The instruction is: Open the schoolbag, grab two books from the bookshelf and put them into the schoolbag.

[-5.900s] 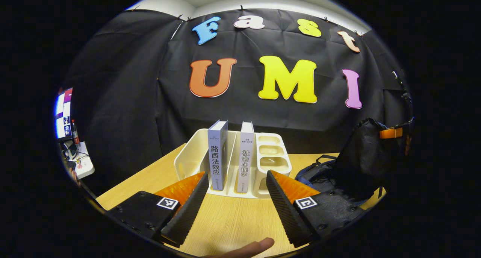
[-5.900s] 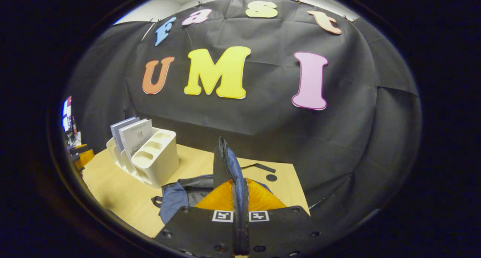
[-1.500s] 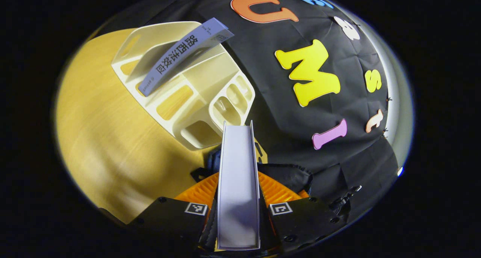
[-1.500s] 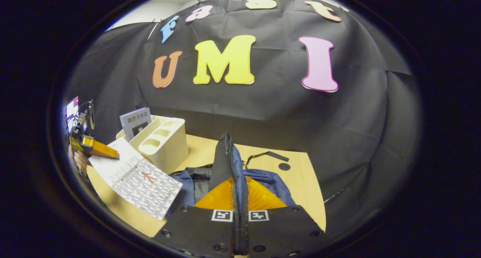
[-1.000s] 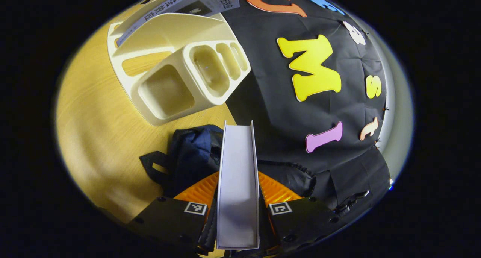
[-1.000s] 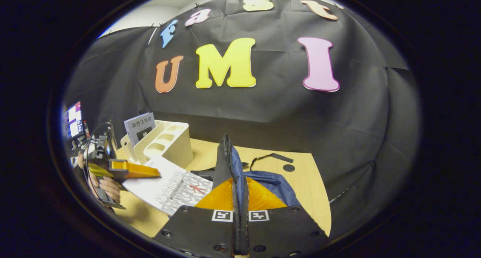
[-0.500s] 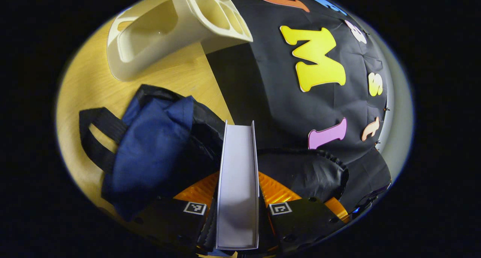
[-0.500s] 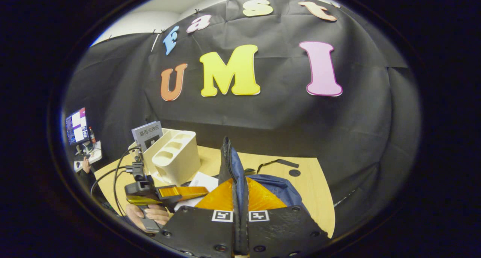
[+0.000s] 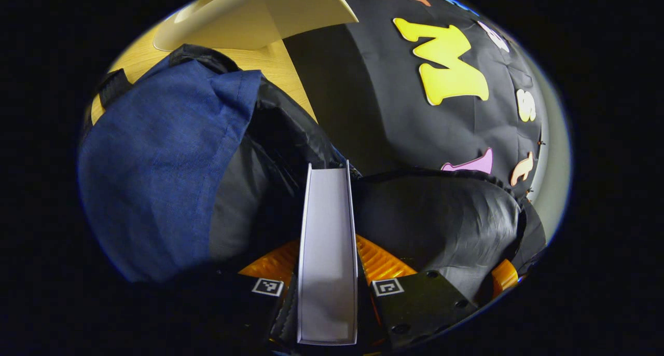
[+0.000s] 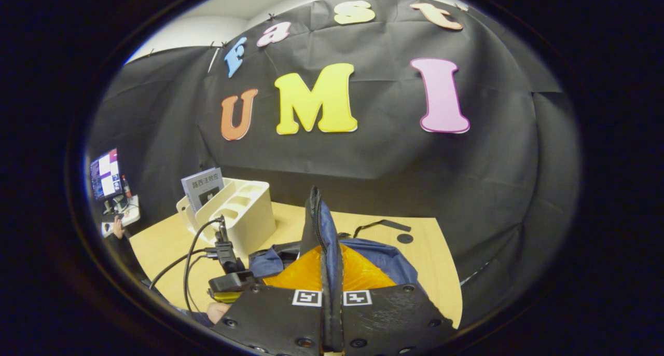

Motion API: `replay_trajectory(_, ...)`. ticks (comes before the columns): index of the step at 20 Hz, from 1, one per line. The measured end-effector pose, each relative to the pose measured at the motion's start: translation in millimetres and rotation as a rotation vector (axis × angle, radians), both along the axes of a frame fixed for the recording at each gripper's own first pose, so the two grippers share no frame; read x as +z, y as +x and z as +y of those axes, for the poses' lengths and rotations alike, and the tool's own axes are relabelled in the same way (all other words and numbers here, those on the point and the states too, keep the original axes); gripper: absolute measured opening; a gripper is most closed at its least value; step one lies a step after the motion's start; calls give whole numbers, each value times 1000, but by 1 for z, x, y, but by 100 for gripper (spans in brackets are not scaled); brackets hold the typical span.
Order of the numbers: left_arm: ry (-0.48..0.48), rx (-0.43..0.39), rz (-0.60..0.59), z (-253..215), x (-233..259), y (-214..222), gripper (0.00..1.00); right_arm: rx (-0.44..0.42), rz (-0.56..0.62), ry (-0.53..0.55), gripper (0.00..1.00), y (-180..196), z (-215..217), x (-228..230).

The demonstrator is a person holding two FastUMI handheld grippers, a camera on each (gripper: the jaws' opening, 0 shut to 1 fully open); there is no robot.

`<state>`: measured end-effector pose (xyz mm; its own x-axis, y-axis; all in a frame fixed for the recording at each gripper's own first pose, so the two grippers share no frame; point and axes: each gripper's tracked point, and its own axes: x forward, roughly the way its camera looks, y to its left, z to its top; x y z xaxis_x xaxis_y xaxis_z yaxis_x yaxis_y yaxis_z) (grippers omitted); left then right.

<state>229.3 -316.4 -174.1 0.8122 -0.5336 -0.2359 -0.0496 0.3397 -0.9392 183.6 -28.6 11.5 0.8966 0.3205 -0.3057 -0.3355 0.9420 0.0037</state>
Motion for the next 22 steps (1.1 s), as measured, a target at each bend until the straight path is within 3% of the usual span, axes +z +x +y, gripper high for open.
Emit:
replay_trajectory(3, 101, -40, 20, -1, -12, -6, 63, -3, 11, -14, 0, 0, 1, -8)
replay_trajectory(7, 235, -88, 71, 9, -21, -11, 75, -8, 16, -4, 1, -4, 3, -9)
replay_trajectory(15, 382, -181, 62, 37, -16, -36, 86, -31, 71, 13, 1, -3, 4, -30)
replay_trajectory(22, 751, -117, -46, 126, -6, -48, 86, -42, 38, 4, 1, -11, 11, -33)
